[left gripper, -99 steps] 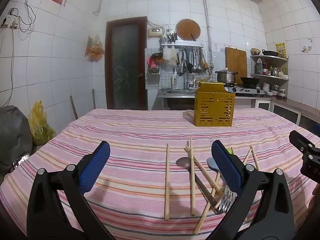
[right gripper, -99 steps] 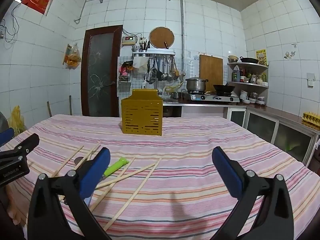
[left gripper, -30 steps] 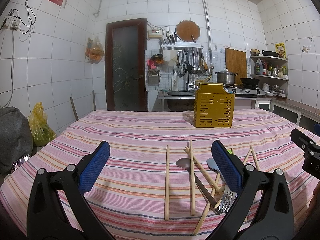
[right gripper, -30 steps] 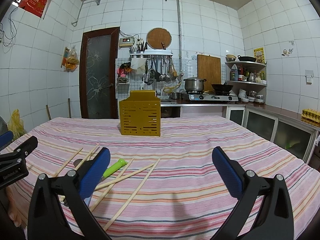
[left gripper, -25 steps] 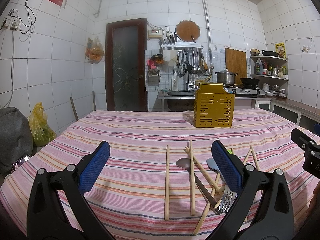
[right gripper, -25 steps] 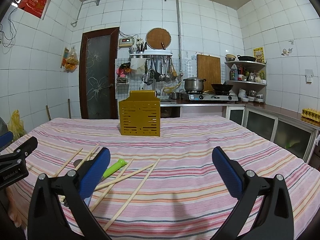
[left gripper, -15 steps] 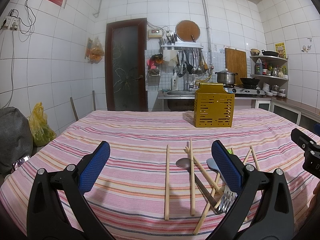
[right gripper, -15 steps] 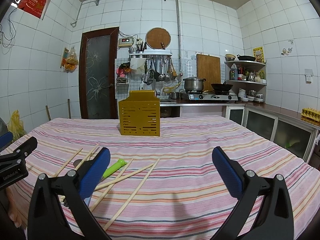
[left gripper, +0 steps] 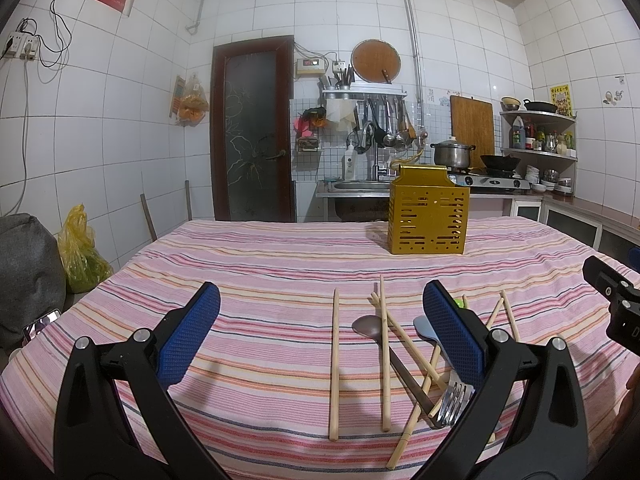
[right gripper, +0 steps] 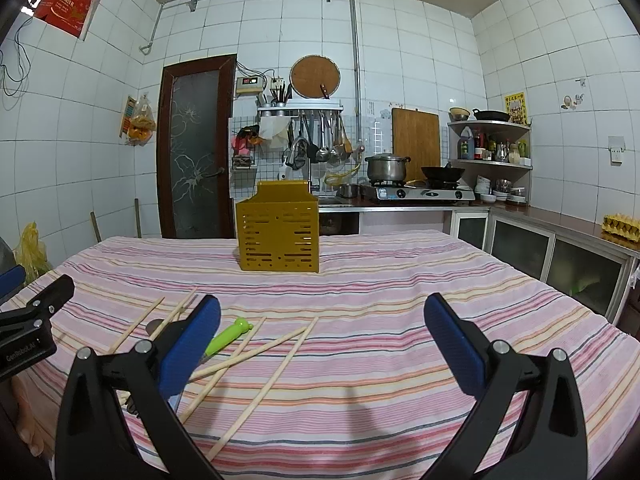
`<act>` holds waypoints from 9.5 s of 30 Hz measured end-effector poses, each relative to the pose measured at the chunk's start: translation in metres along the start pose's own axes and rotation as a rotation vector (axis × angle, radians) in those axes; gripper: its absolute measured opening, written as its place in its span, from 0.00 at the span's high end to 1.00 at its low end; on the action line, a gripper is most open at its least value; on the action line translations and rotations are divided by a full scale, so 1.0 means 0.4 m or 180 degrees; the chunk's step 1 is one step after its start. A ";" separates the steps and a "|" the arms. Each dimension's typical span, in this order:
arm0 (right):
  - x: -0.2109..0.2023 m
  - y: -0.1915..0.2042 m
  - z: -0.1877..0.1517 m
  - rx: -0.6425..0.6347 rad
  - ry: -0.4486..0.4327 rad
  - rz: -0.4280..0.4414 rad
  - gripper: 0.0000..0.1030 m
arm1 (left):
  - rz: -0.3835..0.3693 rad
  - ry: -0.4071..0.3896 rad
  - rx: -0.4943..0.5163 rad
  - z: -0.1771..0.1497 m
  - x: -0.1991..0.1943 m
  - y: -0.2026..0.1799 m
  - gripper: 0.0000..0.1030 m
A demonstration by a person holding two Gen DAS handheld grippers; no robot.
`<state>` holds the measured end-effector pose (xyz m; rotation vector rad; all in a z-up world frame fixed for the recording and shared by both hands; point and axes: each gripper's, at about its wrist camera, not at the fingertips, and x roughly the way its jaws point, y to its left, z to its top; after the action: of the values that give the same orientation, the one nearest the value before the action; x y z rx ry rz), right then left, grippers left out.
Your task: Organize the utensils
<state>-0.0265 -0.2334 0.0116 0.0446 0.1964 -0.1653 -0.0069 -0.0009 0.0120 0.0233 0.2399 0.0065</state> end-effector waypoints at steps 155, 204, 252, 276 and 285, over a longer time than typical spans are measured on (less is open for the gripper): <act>0.374 0.016 0.193 0.0359 0.0718 -0.0124 0.94 | -0.0520 0.0788 -0.0108 0.226 0.385 -0.030 0.96; 0.640 0.047 0.639 0.0261 -0.0520 0.0262 0.94 | -0.0873 -0.0442 -0.0262 0.673 0.729 -0.293 0.96; 0.488 0.076 0.021 0.0060 0.1960 -0.0494 0.29 | 0.0007 0.1415 -0.0124 0.059 0.562 0.057 0.05; 0.561 0.097 -0.017 0.0052 0.2300 -0.0030 0.88 | -0.0204 0.1737 -0.0111 0.041 0.594 -0.028 0.05; 0.603 0.077 -0.003 -0.0127 0.2329 0.0161 0.91 | -0.0373 0.1875 0.0009 0.017 0.610 -0.082 0.05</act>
<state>0.2117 -0.2414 -0.0363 0.0689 0.9275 -0.0883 0.2319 -0.0315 -0.0399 0.0095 0.8300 -0.1050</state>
